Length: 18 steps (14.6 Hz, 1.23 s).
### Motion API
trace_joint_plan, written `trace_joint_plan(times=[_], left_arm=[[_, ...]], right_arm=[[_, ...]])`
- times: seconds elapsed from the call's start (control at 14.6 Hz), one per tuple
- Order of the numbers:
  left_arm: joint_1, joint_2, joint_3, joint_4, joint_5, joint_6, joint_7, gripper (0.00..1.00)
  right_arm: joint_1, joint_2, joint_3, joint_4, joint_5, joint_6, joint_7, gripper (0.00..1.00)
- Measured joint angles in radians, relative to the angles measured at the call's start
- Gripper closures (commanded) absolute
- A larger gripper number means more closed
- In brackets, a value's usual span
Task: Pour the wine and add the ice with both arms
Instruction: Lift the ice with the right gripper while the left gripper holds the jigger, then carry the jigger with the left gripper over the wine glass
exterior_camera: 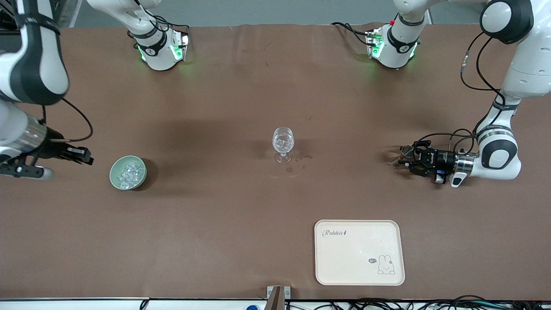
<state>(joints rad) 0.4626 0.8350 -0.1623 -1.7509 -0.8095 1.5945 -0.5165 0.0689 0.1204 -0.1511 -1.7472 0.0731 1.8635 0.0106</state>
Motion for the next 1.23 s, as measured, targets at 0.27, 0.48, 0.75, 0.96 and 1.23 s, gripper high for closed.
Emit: trace_joint_plan(times=[0.27,0.48,0.75,0.96,1.23], left_arm=[[-0.002,0.000,0.000,0.003,0.000,0.000,0.000,0.57],[-0.003,0.000,0.000,0.006,0.000,0.001,0.000,0.61],[-0.004,0.001,0.000,0.011,0.000,0.002,0.000,0.62],[-0.004,0.007,0.000,0.018,0.000,0.003,0.000,0.68],[-0.008,0.008,0.000,0.021,0.000,0.003,0.000,0.80]], right_arm=[[-0.002,-0.095,-0.001,0.037,-0.001,-0.129,-0.040,0.96],[-0.032,-0.167,-0.003,0.026,-0.001,-0.182,-0.088,0.96],[-0.067,-0.211,-0.004,-0.012,-0.001,-0.182,-0.109,0.96],[-0.073,-0.212,-0.004,0.003,-0.001,-0.172,-0.109,0.96],[-0.075,-0.202,-0.004,0.044,-0.001,-0.173,-0.109,0.96]])
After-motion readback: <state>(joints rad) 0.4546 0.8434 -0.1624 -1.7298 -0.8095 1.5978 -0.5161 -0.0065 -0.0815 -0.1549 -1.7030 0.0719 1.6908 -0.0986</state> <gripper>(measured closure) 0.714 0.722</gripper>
